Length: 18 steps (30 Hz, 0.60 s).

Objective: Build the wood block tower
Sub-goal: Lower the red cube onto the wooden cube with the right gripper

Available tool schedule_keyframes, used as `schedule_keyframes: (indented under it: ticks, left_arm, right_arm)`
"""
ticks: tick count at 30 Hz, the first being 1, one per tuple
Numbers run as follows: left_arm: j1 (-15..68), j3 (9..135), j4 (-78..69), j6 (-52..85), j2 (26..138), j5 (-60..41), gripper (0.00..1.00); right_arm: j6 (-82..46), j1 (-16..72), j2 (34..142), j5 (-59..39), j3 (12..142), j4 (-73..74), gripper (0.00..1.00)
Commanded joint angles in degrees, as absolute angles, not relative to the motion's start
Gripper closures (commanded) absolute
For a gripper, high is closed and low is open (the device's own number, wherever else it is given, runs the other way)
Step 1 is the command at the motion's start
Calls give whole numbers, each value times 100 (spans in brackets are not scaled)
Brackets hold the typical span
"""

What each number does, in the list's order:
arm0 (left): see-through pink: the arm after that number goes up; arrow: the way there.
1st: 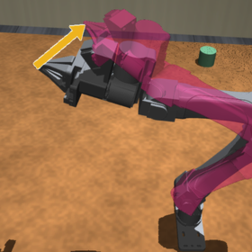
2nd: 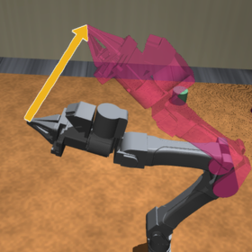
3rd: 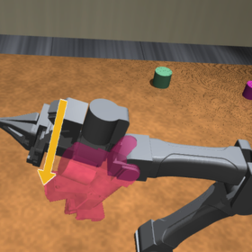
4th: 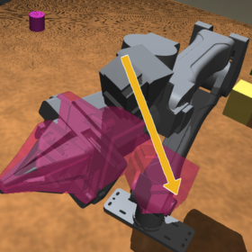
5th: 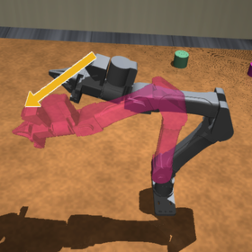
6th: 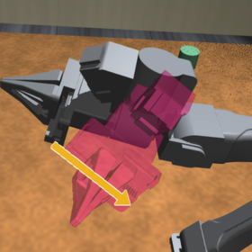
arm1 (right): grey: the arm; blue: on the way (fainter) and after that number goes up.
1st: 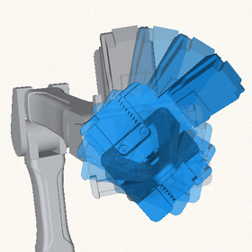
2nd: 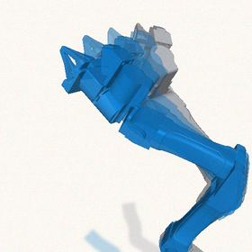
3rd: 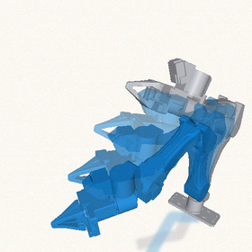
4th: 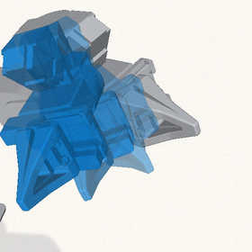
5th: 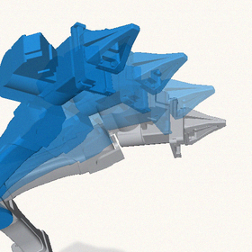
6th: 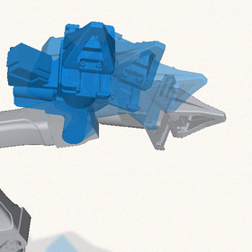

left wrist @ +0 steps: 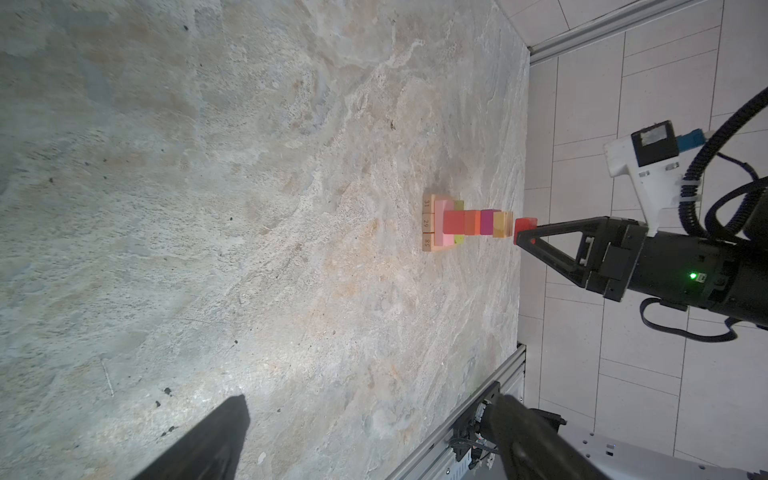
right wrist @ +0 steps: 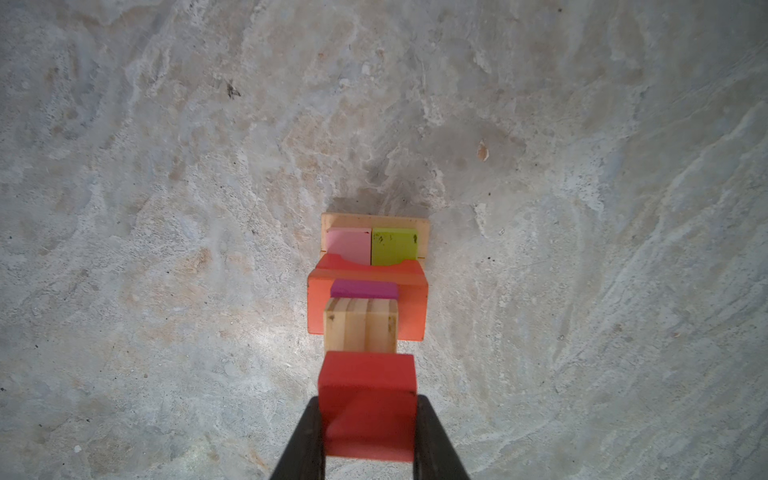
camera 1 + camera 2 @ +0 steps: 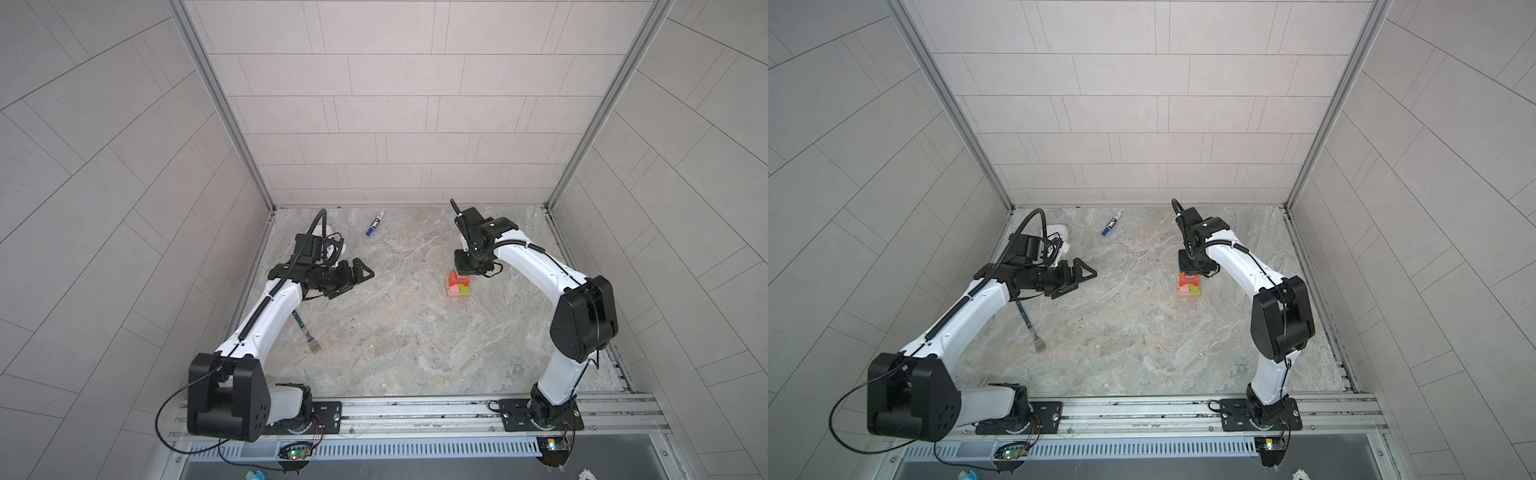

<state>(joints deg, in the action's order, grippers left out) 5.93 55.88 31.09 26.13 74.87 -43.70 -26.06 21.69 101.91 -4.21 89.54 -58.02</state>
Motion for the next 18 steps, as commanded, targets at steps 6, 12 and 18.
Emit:
schedule_keyframes:
  ticks: [6,12,18]
  left_arm:
    - [556,5539,3085,2629,7392,-4386,2]
    - [561,5539,3087,2634,7392,-4386,2]
    - [546,5539,3084,2633,7400,-4386,2]
  right_arm:
    - [-2531,2131,10323,-364,8938,-5788,76]
    - [-2548,2136,10325,-369,8921,-5735,76]
    - [-2558,2136,10336,-421,8903,-5706,76]
